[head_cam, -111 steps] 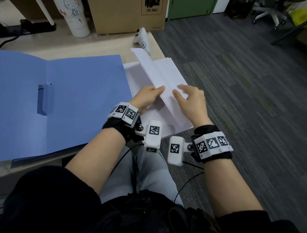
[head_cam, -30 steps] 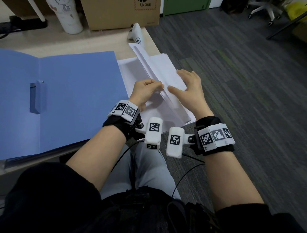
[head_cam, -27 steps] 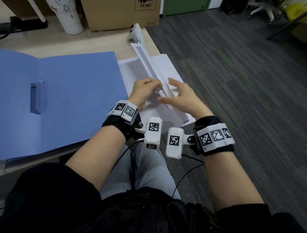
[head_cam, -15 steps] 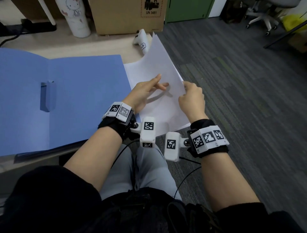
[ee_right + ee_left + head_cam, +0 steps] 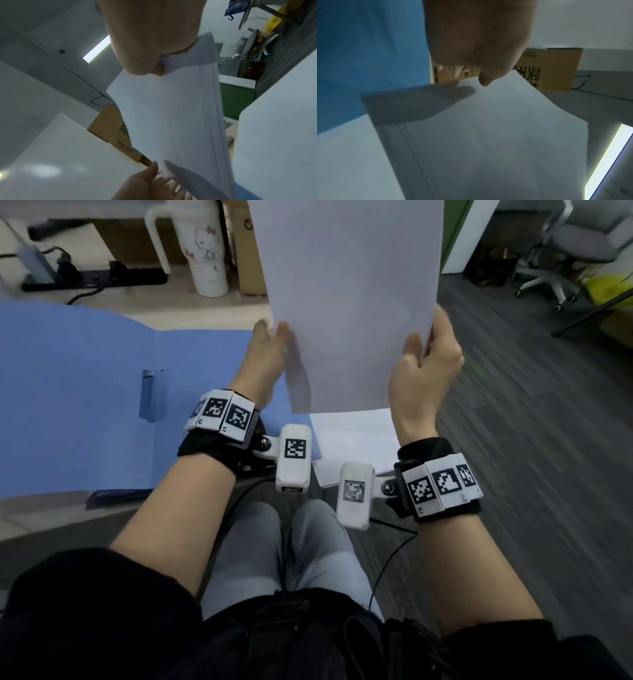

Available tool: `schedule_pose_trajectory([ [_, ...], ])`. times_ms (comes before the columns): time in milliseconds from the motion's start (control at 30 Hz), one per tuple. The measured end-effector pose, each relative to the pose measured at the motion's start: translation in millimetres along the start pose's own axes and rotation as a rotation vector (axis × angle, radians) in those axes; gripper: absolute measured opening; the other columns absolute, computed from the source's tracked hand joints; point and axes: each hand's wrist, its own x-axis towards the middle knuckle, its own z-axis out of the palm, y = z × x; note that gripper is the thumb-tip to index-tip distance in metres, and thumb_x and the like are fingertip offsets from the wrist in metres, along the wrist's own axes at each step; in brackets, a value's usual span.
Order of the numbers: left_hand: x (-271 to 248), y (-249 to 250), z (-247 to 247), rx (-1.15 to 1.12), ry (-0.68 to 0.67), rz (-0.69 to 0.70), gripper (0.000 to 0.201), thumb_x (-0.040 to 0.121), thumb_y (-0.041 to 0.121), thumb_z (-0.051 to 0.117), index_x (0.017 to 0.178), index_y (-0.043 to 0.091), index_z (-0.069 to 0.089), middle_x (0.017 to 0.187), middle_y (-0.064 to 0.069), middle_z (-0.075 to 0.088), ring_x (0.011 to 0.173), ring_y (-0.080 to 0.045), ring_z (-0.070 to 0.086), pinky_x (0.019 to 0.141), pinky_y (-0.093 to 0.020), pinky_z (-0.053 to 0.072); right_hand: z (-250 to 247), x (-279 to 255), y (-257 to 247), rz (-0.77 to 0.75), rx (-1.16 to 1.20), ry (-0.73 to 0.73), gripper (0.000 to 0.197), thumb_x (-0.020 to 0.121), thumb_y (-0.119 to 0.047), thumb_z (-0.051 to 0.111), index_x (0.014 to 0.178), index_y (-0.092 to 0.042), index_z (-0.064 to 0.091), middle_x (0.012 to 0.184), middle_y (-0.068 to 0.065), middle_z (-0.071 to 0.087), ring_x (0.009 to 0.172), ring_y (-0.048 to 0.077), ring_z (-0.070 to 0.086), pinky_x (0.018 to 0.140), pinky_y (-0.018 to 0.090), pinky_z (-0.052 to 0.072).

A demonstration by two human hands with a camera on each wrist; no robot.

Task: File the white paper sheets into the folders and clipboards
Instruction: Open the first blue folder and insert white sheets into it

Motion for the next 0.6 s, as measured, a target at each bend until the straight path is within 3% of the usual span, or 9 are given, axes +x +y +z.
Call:
schedule_pose_trajectory([
  [33, -3, 5, -6, -0.036, 0.013, 0.054, 0.018, 0.102, 0.02, 0.034, 0.111, 0.013, 0.048, 0.1, 0.001, 0.054, 0.082, -0.006, 0.052, 0.066, -0.014, 0.042, 3, -2, -2, -0.009, 0.043, -0.001, 0.044, 0.078, 0.012, 0.042, 0.116, 0.001, 0.062, 0.096, 0.0, 0.071, 0.082, -0.006, 0.057, 0.077, 0.011, 0.046],
  [67, -4, 9, -13, -0.075, 0.039, 0.13, 0.014, 0.101, 0.016, 0.036, 0.105, 0.015, 0.049, 0.095, 0.001, 0.054, 0.079, -0.007, 0.052, 0.065, -0.013, 0.044, 7, -3, -4, -0.016, 0.078, -0.005, 0.04, 0.079, 0.011, 0.044, 0.114, 0.003, 0.062, 0.09, -0.008, 0.068, 0.077, -0.01, 0.055, 0.075, 0.011, 0.046],
  [133, -7, 15, -32, -0.142, 0.11, 0.294, 0.009, 0.096, 0.013, 0.04, 0.099, 0.016, 0.048, 0.094, -0.004, 0.056, 0.082, -0.012, 0.053, 0.073, -0.018, 0.046, 17, -5, -6, -0.012, 0.141, -0.038, 0.029, 0.079, 0.009, 0.049, 0.106, 0.004, 0.061, 0.081, -0.019, 0.059, 0.071, -0.014, 0.053, 0.071, 0.013, 0.046],
  [200, -11, 21, -51, -0.157, 0.178, 0.425, 0.009, 0.093, 0.012, 0.04, 0.09, 0.018, 0.046, 0.089, -0.005, 0.053, 0.081, -0.014, 0.05, 0.076, -0.024, 0.043, 26, -5, -10, 0.041, 0.225, -0.112, 0.02, 0.077, 0.005, 0.055, 0.095, 0.0, 0.063, 0.078, -0.017, 0.06, 0.069, -0.008, 0.056, 0.069, 0.018, 0.049],
  [300, -25, 22, -77, -0.137, 0.249, 0.567, 0.018, 0.092, 0.004, 0.039, 0.088, 0.021, 0.044, 0.085, 0.001, 0.049, 0.077, -0.009, 0.046, 0.075, -0.02, 0.04, 40, -12, -11, 0.175, 0.378, -0.259, 0.009, 0.072, -0.001, 0.065, 0.075, -0.009, 0.064, 0.066, -0.012, 0.064, 0.066, 0.009, 0.057, 0.064, 0.025, 0.049],
  [367, -32, 10, -90, -0.113, 0.257, 0.579, 0.018, 0.093, 0.003, 0.04, 0.092, 0.02, 0.046, 0.09, -0.001, 0.05, 0.082, -0.008, 0.048, 0.079, -0.02, 0.042, 48, -21, -9, 0.304, 0.454, -0.331, 0.018, 0.072, 0.001, 0.07, 0.073, -0.015, 0.063, 0.066, -0.012, 0.065, 0.065, 0.009, 0.059, 0.066, 0.027, 0.052],
  [467, -40, -12, -95, -0.075, 0.254, 0.465, 0.017, 0.097, 0.009, 0.04, 0.097, 0.024, 0.046, 0.097, 0.004, 0.054, 0.088, 0.004, 0.053, 0.084, -0.015, 0.044, 54, -36, -4, 0.445, 0.449, -0.412, 0.02, 0.07, -0.001, 0.076, 0.078, -0.017, 0.066, 0.074, -0.006, 0.068, 0.071, 0.011, 0.063, 0.071, 0.029, 0.054],
  [600, -41, -19, -104, -0.032, 0.234, 0.37, 0.015, 0.1, 0.02, 0.038, 0.107, 0.017, 0.051, 0.107, 0.003, 0.058, 0.099, -0.006, 0.057, 0.088, -0.018, 0.046, 62, -49, -10, 0.488, 0.465, -0.456, 0.016, 0.072, -0.005, 0.075, 0.073, -0.018, 0.066, 0.074, -0.005, 0.068, 0.075, 0.015, 0.063, 0.073, 0.032, 0.052],
])
